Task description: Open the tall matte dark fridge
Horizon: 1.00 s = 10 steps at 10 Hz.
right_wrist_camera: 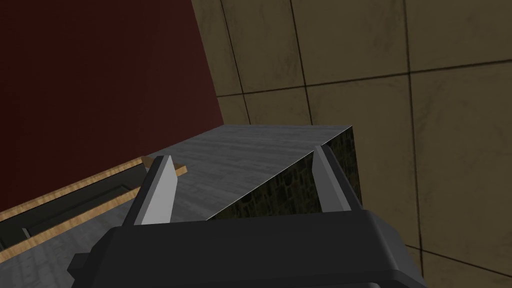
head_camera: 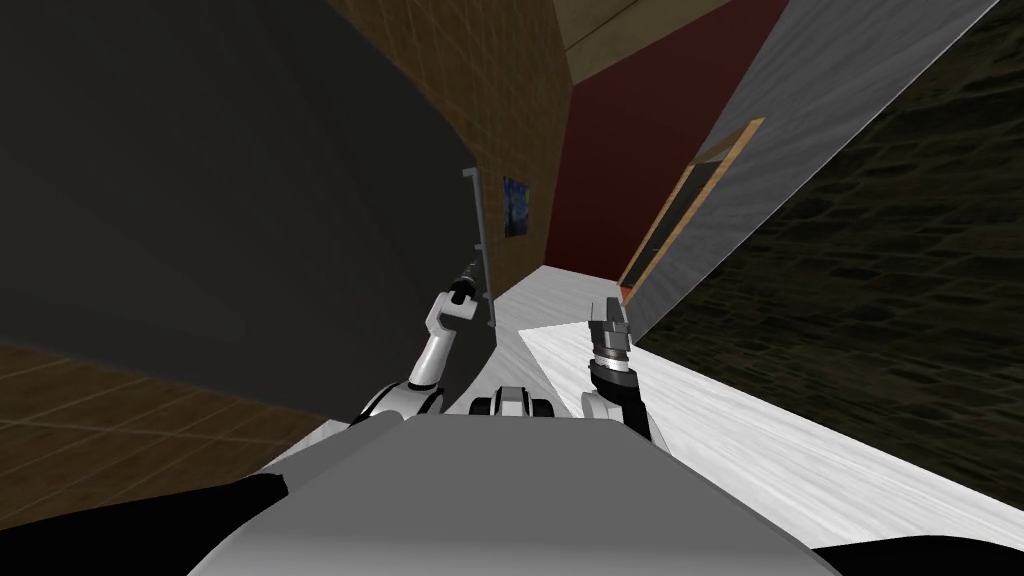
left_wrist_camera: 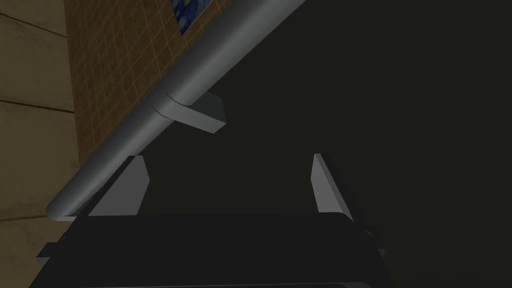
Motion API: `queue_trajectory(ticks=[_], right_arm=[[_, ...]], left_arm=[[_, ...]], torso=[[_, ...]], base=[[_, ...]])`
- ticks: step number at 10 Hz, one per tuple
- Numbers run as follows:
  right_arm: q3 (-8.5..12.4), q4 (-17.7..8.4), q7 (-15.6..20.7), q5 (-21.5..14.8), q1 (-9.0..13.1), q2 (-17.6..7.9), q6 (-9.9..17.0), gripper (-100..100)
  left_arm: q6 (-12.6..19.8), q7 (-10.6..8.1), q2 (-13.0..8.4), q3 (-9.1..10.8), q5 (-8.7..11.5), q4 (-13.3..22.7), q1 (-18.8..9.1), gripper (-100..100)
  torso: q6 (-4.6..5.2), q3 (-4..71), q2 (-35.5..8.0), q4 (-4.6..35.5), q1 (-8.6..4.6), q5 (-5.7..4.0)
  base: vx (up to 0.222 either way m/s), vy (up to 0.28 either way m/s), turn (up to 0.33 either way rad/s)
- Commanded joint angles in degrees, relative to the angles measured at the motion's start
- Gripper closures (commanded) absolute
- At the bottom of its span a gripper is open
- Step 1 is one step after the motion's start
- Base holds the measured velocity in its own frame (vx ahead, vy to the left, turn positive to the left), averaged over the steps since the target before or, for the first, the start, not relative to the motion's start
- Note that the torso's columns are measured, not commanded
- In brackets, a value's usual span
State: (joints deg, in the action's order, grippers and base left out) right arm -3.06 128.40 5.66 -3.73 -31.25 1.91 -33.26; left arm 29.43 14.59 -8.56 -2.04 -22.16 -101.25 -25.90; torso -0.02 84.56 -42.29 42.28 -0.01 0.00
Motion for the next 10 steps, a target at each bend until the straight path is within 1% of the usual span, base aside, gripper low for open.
queue_trajectory(ticks=[1, 2, 3, 4, 5, 6, 7, 9, 10], right_arm=[[0.00, 0.00, 0.00, 0.00, 0.00, 0.00, 0.00, 0], [0.00, 0.00, 0.00, 0.00, 0.00, 0.00, 0.00, 0], [0.00, 0.00, 0.00, 0.00, 0.00, 0.00, 0.00, 0], [0.00, 0.00, 0.00, 0.00, 0.00, 0.00, 0.00, 0], [0.00, 0.00, 0.00, 0.00, 0.00, 0.00, 0.00, 0], [0.00, 0.00, 0.00, 0.00, 0.00, 0.00, 0.00, 0], [0.00, 0.00, 0.00, 0.00, 0.00, 0.00, 0.00, 0], [0.00, 0.00, 0.00, 0.00, 0.00, 0.00, 0.00, 0], [0.00, 0.00, 0.00, 0.00, 0.00, 0.00, 0.00, 0]], left_arm=[[4.55, 0.36, -0.04, -0.47, -1.87, 3.65, -4.17, -100], [5.75, 0.36, -0.04, -0.47, -1.87, 4.00, -5.03, -100], [7.62, 0.53, -0.14, -0.70, -2.72, 5.75, -7.09, -100], [8.17, 0.53, -0.14, -0.70, -2.72, 5.75, -7.25, -100], [10.50, 0.69, -0.27, -0.91, -3.53, 7.41, -9.39, -100], [11.94, 0.84, -0.44, -1.11, -4.31, 8.96, -11.09, -100], [12.70, 0.84, -0.44, -1.11, -4.31, 8.96, -11.41, -100], [16.13, 1.13, -0.89, -1.48, -5.72, 11.71, -15.08, -100], [16.70, 1.13, -0.89, -1.48, -5.72, 11.71, -15.08, -100]], torso=[[0.03, 0.00, 0.00, 0.00, 0.00, 0.00], [0.03, 0.01, 0.02, 0.00, 0.02, 0.00], [-0.01, 0.00, 0.00, 0.00, 0.03, 0.01], [0.02, 0.00, 0.00, 0.00, -0.01, 0.00], [0.01, 0.00, 0.00, 0.00, 0.00, 0.00], [0.03, 0.01, 0.01, 0.00, 0.01, 0.00], [0.02, 0.02, 0.02, 0.00, 0.01, 0.00], [0.03, 0.00, 0.00, 0.00, 0.00, 0.00], [0.02, 0.00, 0.00, 0.00, 0.00, 0.00]], base=[[0.015, 0.019, -0.144], [0.010, 0.017, -0.038], [0.011, 0.009, -0.065], [0.010, 0.009, -0.046], [0.011, 0.012, -0.088], [0.015, 0.016, -0.101], [0.012, 0.014, -0.048], [0.010, 0.012, -0.094], [0.010, 0.011, -0.037]])
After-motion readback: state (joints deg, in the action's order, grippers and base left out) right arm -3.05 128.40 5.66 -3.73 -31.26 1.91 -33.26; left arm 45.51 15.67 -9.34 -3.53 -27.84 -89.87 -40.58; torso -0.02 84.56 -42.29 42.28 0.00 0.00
